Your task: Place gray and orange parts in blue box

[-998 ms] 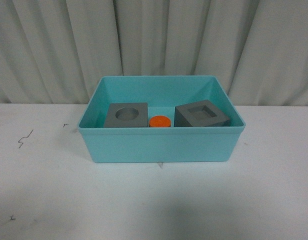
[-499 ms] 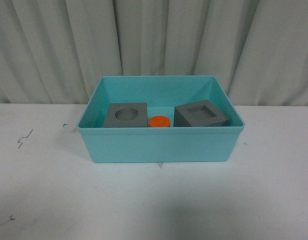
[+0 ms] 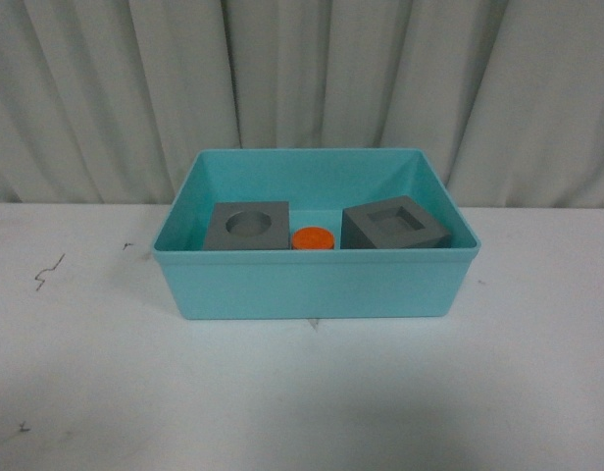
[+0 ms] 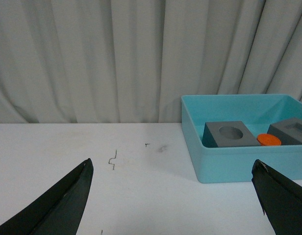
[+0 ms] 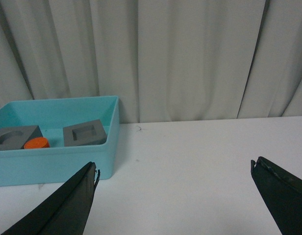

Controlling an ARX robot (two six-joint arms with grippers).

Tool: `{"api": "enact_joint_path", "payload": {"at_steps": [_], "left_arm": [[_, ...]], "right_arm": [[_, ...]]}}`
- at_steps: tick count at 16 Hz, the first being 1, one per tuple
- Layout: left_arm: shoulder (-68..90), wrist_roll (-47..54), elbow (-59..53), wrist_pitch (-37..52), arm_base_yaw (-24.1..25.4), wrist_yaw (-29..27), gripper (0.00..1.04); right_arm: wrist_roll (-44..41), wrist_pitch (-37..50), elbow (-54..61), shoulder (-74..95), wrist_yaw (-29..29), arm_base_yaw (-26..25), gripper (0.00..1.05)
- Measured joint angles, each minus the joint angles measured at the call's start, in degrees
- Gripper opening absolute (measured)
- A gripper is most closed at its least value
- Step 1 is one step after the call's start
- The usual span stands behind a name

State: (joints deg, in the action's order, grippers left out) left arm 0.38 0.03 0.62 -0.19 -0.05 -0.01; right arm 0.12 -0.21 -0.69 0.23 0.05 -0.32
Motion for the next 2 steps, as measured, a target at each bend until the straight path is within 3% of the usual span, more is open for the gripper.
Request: {"api": "enact_joint_path", "payload": {"at_steps": [2], "left_arm": [[0.0,0.0,0.0,0.0,0.0,0.0,0.98]], "right_arm": [[0.0,0.0,0.0,0.0,0.0,0.0,0.98]]}}
